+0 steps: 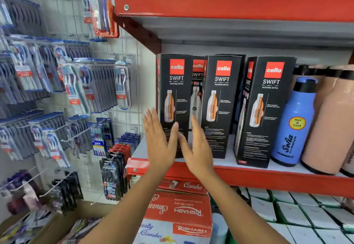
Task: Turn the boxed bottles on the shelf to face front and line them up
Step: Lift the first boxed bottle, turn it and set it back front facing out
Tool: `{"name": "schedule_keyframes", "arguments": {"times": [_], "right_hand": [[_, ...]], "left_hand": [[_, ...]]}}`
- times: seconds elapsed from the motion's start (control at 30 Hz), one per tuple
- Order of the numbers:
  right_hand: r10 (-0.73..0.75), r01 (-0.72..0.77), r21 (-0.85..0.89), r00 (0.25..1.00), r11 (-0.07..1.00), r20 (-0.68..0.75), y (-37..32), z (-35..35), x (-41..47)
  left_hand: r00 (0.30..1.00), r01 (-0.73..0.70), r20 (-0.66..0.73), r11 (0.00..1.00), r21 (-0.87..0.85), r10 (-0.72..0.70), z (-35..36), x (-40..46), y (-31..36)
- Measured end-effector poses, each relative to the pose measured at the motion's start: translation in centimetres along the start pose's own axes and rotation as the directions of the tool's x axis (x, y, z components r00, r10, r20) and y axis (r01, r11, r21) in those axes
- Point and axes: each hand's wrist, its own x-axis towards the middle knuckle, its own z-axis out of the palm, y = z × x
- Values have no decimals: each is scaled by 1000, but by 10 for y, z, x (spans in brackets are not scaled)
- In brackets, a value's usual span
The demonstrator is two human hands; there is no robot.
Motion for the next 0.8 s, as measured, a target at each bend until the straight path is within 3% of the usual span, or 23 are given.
{"name": "schedule_keyframes", "arguments": {"times": [0.1,0.23,0.47,0.8], "right_hand": [[209,-232,241,971,942,118,-11,7,13],[273,-327,375,943,867,189,-18,11,25],[241,-304,411,950,859,200,-19,13,21],[159,-177,501,984,847,79,-40,-17,4]], "left_hand": [[975,216,102,955,-203,-199,-6,2,3],[929,351,255,855,-383,-267,-12,5,4],[898,402,357,810,-427,-257,-18,-1,1],[952,284,242,845,-454,-189,-40,-21,35]]}}
